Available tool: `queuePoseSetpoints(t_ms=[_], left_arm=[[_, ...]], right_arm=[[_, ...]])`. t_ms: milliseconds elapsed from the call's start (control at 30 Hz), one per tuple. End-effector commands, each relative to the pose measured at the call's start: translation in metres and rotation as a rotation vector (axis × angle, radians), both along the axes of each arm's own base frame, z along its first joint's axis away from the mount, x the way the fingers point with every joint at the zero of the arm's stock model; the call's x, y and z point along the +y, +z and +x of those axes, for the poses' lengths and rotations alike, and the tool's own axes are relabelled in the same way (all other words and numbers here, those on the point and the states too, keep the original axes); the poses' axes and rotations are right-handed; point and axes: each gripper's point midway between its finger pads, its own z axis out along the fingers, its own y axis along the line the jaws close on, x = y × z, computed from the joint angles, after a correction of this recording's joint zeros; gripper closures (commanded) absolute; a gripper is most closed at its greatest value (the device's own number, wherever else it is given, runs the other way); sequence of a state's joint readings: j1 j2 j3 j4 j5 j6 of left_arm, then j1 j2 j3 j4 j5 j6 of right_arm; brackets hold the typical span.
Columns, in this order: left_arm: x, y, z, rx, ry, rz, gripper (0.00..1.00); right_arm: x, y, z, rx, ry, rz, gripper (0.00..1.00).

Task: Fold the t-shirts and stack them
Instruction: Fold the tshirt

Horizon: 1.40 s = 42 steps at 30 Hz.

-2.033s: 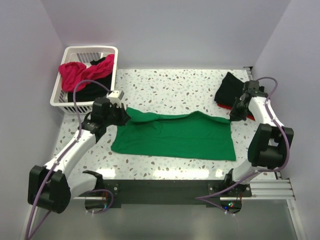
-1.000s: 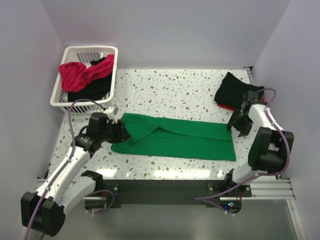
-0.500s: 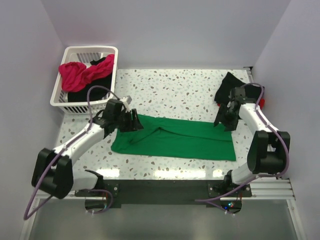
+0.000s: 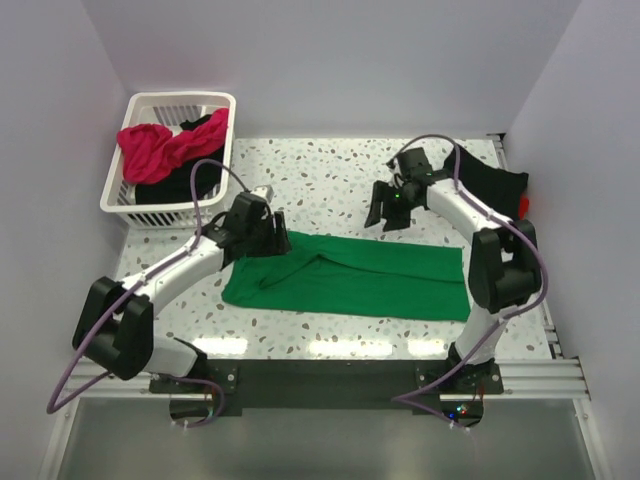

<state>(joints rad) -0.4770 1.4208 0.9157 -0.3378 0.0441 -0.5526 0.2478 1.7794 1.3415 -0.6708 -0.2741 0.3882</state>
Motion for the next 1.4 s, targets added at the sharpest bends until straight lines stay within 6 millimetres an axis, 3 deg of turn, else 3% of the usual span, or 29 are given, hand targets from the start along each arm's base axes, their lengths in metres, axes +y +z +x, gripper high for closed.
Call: queuePoseSetpoints(t_ms=[0,67,100,133,200,233,300,500,733,833,967,1100,1367], left_arm=[[0.026,-0.020,-0.025,0.063,0.120,0.035,0.36],[0.034,-0.031,-0.039,0.100,0.146,0.035,0.36],[0.035,-0.034,-0.044,0.114,0.152,0.036,0.36],[0.039,-0.040,-0.053,0.141,0.158,0.045,0.36],[0.045,-0.045,-0.062,0.165,0.179,0.057,0.37],[0.048,-0.045,-0.066,0.163,0.184,0.059,0.37],[0.052,-0.046,-0.070,0.159,0.189,0.057,0.37],[0.047,-0.040,-0.075,0.137,0.172,0.002,0.37],[0.050,-0.039,-0.081,0.135,0.177,-0.004,0.37],[0.051,-0.038,-0.083,0.133,0.180,-0.009,0.37],[0.047,-0.042,-0.085,0.147,0.161,-0.023,0.38],[0.040,-0.047,-0.083,0.152,0.142,-0.047,0.39],[0.038,-0.058,-0.080,0.163,0.136,-0.039,0.52]], right_arm=[[0.068,0.024,0.025,-0.085,0.112,0.139,0.42],[0.096,0.026,0.030,-0.095,0.164,0.177,0.42],[0.119,0.036,0.031,-0.119,0.211,0.200,0.42],[0.133,0.024,0.030,-0.092,0.238,0.208,0.43],[0.164,0.030,0.028,-0.115,0.304,0.230,0.43],[0.174,0.019,0.026,-0.095,0.321,0.228,0.44],[0.197,0.018,0.018,-0.102,0.376,0.237,0.44],[0.229,-0.007,-0.003,-0.069,0.470,0.218,0.45],[0.233,-0.026,-0.013,-0.048,0.514,0.166,0.48],[0.232,-0.029,-0.016,-0.045,0.527,0.150,0.54],[0.230,-0.026,-0.019,-0.056,0.535,0.135,0.70],[0.231,-0.017,-0.021,-0.076,0.542,0.137,0.78],[0.226,-0.008,-0.023,-0.108,0.542,0.113,0.83]])
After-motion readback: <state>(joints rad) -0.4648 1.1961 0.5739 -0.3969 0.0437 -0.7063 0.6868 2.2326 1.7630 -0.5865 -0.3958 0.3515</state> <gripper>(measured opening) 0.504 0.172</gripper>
